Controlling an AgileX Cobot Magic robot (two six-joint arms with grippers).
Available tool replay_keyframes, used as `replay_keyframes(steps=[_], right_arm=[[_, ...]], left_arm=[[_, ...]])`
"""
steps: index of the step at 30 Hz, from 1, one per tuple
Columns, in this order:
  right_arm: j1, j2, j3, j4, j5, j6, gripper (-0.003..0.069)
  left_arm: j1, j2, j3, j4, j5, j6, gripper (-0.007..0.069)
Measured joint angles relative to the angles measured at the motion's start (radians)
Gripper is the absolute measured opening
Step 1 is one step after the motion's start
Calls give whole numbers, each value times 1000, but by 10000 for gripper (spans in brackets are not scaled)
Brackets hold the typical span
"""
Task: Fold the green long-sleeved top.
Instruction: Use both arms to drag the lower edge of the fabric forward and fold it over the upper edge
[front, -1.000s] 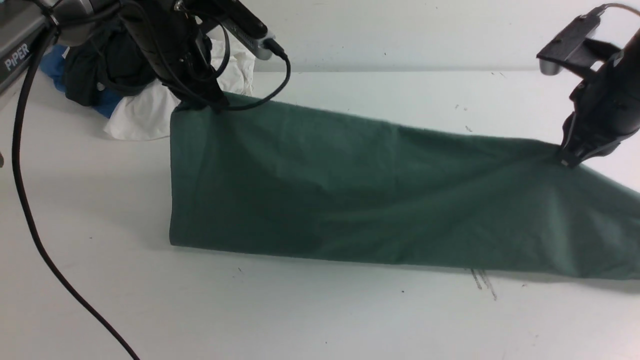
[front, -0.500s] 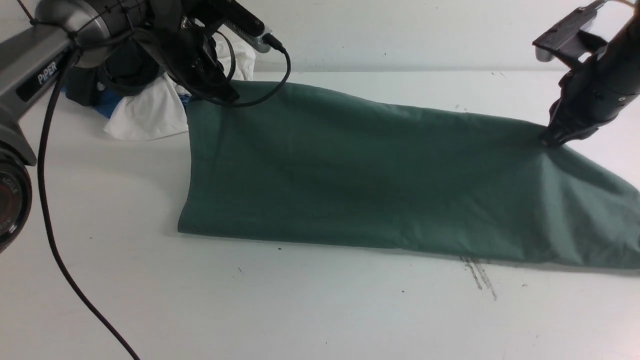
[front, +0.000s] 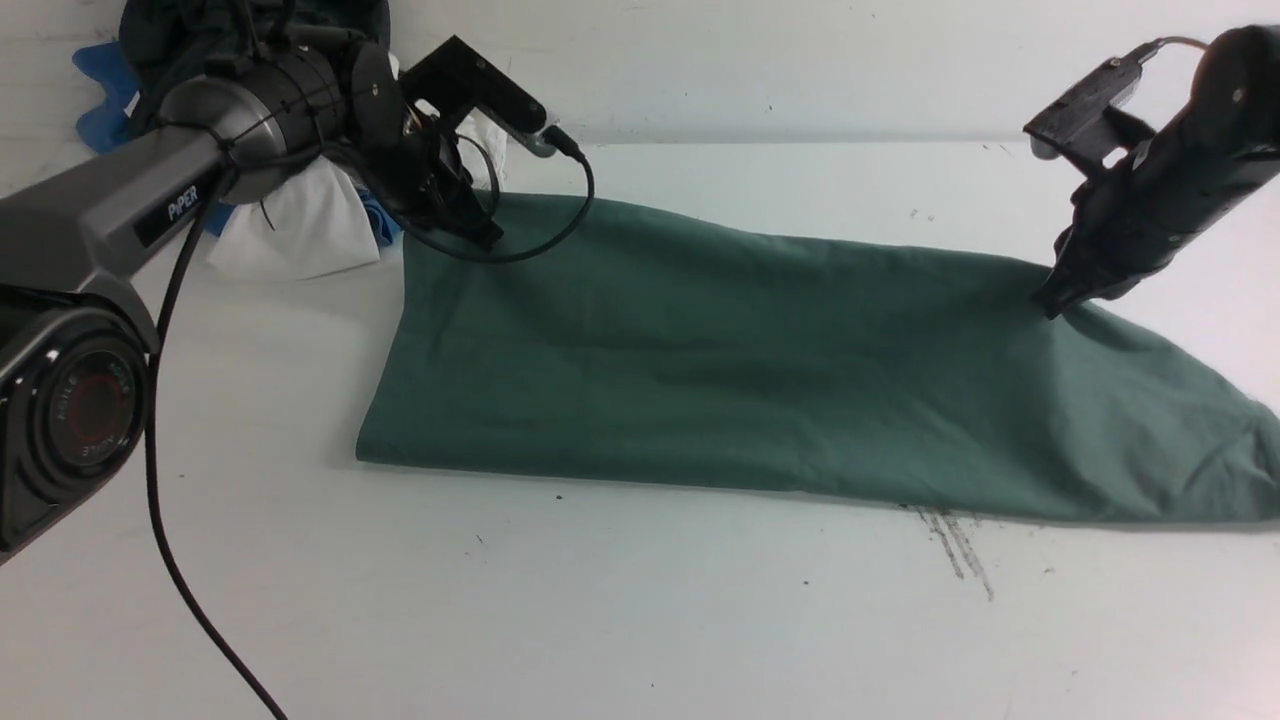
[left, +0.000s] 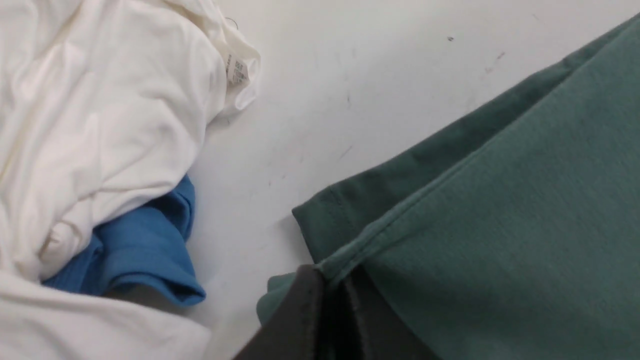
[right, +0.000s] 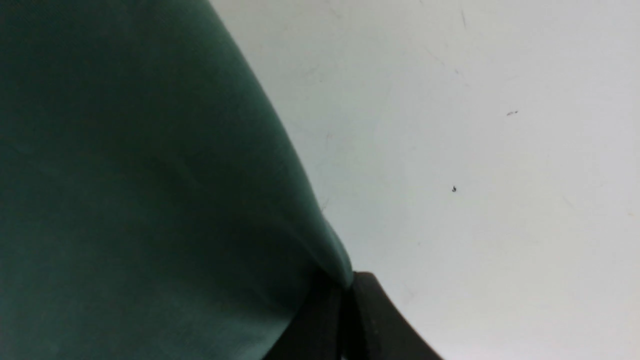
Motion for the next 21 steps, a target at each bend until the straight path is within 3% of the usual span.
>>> replay_keyframes(steps=[9,15,16,18,21], right_arm=[[-1,82,-2,-26,-91,113,24],[-1,99,-2,-49,-114,208,223],[-1,97,-2,-50,-114,208,232],[-1,68,-2,-89,-101,281,348],[-1,20,-2,-129,-76,361,416]], left_arm=[[0,72,0,0,-77,0,41],[0,85,0,11,-83,-5,237],[0,84,0,11,-83,-5,237],[0,50,-2,15,-38,-58,340],[0,3,-23,15,25,-126,397]])
